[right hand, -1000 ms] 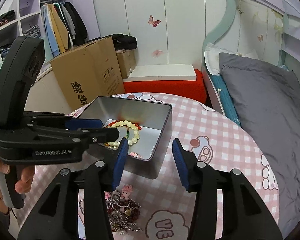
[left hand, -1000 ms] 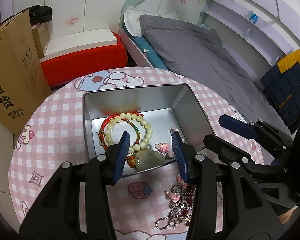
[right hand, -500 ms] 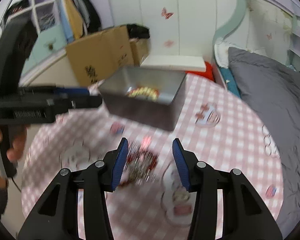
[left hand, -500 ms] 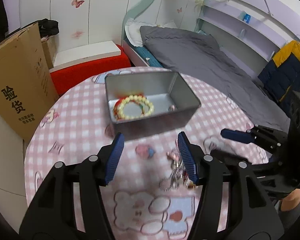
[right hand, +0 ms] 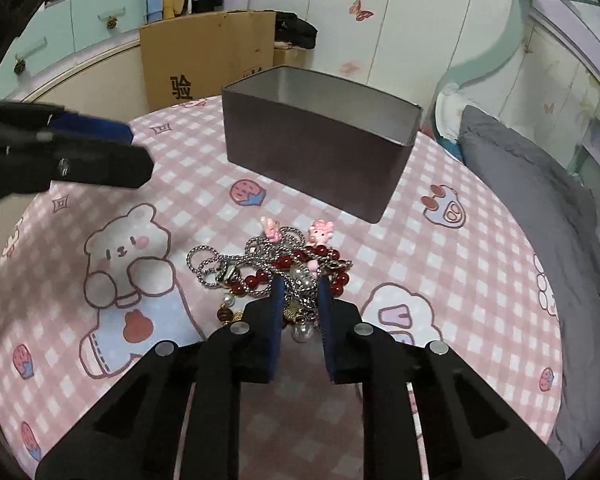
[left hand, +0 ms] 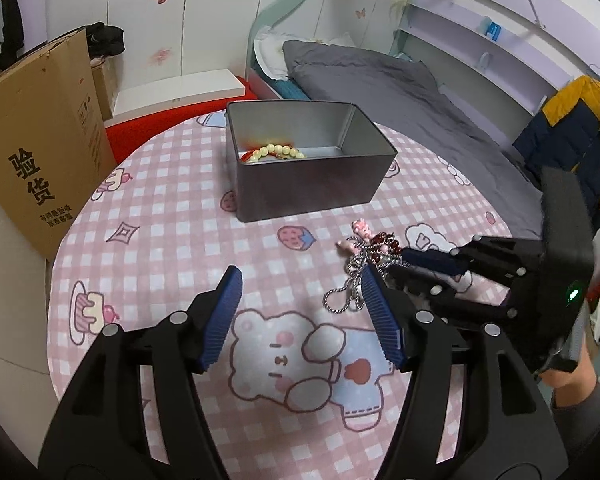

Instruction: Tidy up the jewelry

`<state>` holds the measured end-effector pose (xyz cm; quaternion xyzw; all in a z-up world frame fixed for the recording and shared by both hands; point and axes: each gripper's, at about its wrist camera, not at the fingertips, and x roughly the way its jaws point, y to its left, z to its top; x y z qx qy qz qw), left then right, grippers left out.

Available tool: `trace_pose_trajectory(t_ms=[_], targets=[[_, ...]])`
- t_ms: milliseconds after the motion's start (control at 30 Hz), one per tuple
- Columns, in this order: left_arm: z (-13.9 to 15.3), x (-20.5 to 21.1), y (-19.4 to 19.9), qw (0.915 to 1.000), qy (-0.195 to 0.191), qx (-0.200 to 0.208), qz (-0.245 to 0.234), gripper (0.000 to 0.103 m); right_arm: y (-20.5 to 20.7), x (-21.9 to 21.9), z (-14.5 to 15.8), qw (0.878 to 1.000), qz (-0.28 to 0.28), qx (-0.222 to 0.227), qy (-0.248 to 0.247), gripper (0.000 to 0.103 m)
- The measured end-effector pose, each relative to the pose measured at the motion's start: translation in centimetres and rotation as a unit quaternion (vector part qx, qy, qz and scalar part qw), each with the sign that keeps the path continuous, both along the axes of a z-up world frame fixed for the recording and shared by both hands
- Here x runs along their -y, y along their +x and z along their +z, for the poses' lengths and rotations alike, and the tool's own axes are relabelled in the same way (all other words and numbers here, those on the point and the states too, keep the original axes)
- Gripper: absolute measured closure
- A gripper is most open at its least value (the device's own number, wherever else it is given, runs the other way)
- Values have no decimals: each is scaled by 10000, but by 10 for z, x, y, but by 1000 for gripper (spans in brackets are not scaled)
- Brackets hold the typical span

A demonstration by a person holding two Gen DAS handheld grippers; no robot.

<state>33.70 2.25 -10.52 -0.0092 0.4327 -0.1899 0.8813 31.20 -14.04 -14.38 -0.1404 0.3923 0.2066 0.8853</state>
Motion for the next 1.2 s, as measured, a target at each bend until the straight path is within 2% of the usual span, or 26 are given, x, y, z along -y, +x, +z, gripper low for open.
trace_pose_trajectory(t_ms=[67, 100, 600, 733, 900, 933, 967, 1033, 1067, 1200], targets=[[-1, 0, -3, 10000, -3, 7, -52, 41, -4, 3, 9, 9999, 2, 83, 83, 90], [-2, 0, -3, 10000, -8, 11, -64, 41, -6, 6, 15, 9998, 9, 101, 141, 102], [-14, 50, -10, 9978, 218, 166, -602, 40, -26, 14, 94, 9946, 134, 604, 837, 101], [-13, 68, -5, 9970, 400, 359, -561, 40, -30, 15, 110, 9925, 205, 707, 974, 101], [-7, 78, 0, 9964, 395, 563, -498, 40, -35, 18, 120, 9908, 257, 779, 1076, 101], [-4, 77, 1, 9966, 309, 573, -500, 50, -35, 19, 122, 9903, 259, 794, 1107, 101], [-3, 77, 2, 9967, 277, 558, -514, 68, -35, 20, 124, 9902, 248, 816, 1108, 101], [1, 73, 3, 9972, 176, 554, -474, 78, -35, 23, 125, 9899, 233, 810, 1139, 101], [3, 70, 3, 9972, 160, 586, -430, 87, -35, 25, 125, 9895, 228, 821, 1163, 101], [21, 54, 1, 9963, 144, 830, -140, 92, -37, 29, 126, 9885, 216, 839, 1236, 101]])
